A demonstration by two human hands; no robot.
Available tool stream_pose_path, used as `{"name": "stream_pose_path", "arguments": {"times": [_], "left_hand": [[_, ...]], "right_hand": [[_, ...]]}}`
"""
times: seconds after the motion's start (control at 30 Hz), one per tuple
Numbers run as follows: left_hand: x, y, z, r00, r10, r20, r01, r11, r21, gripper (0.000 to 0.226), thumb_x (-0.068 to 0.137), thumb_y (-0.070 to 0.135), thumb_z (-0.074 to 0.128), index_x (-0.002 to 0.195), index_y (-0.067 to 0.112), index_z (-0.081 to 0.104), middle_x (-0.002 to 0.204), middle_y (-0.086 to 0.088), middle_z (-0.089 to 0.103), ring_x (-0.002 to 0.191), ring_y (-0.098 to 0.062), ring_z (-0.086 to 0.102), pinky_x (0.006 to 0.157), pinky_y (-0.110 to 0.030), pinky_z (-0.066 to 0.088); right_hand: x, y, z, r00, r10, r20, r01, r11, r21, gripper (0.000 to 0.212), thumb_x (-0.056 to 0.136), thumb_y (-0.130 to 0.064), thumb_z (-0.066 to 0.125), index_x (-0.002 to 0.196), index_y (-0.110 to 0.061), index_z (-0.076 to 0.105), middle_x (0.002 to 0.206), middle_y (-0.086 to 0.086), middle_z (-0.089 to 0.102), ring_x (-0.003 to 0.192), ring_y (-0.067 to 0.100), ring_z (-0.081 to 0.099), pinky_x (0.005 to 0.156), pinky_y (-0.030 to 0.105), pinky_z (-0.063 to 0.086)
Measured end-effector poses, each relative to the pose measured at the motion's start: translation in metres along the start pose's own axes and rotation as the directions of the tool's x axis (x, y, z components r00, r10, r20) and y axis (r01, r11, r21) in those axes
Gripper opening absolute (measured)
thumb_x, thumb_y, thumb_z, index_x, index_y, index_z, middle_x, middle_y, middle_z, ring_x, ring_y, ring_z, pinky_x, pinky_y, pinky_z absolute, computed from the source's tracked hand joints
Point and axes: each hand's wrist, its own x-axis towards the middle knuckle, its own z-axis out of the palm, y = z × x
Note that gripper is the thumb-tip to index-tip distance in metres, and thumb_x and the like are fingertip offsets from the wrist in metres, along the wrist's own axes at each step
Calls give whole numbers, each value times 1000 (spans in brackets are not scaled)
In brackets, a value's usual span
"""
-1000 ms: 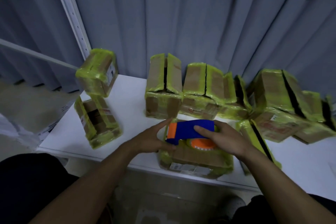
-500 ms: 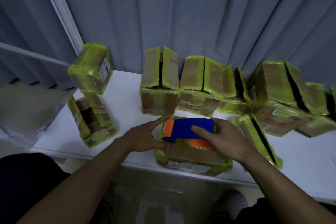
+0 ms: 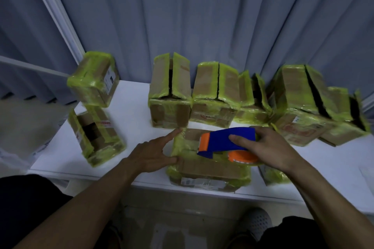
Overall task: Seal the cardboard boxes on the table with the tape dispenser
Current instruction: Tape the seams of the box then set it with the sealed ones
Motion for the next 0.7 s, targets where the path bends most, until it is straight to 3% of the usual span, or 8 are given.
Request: {"name": "stream_pose_path", "arguments": {"times": [0.1,0.2,0.27,0.37,0.47,0.57,0.63,0.7], "left_hand": [[-4,4,2,999,42,-11,-41,998,46,84,87,70,53,135,73,-16,163,23,-5,139,-21,42,98,-41,47],[-9,7,7,987,148,-61,-144,988,61,77,97,59,45,139,68,-18,155,30,-29,152,-13,6,104,-42,44],[-12,8,11,955,269,-126,-252,959,131,72,102,45,41,148,59,-12,156,29,-27,151,-7,-12,103,-43,47],[-14,2,12,921,356,-156,-309,914,261,62,98,38,21,157,42,5,163,23,-11,151,-13,-15,100,-38,47],[-16,-4,13,951,281,-132,-217,905,366,66,93,45,4,158,36,13,164,21,-4,150,-16,-21,122,-49,14],[-19,4,19,939,301,-164,-201,871,448,62,98,45,13,158,30,17,165,17,1,151,-16,-16,123,-50,5],[-21,9,27,935,299,-190,-192,878,438,67,101,61,17,157,25,23,166,13,5,152,-14,-12,123,-48,9],[-21,12,34,949,254,-189,-153,891,428,87,93,79,18,158,21,22,166,10,1,152,-14,-12,123,-47,10]], "right_hand": [[1,0,11,1000,4,8,-4,997,-76,41,82,-66,70,88,-26,71,80,-7,73,69,5,68,65,27,53],[4,-5,16,1000,-22,-1,21,990,-141,44,81,-70,68,86,-26,67,77,-7,71,71,8,68,63,27,52],[7,-8,18,1000,-28,0,28,987,-158,46,81,-71,67,86,-26,66,79,-5,71,72,10,67,65,32,55],[9,-17,27,999,-32,19,35,981,-191,49,83,-71,67,87,-22,65,80,-1,70,71,11,66,60,29,50],[9,-25,38,998,-47,34,54,967,-247,52,84,-73,63,88,-21,62,79,-3,67,69,9,62,55,25,43],[10,-30,40,999,-40,24,45,955,-293,55,84,-75,61,88,-21,59,80,-2,64,68,8,59,54,24,42],[8,-30,40,999,-37,13,40,948,-316,57,84,-78,58,86,-20,58,78,-1,63,66,8,59,53,24,40],[4,-27,42,999,-49,-3,45,942,-331,58,84,-78,57,84,-21,57,74,-2,61,64,8,58,51,23,37]]}}
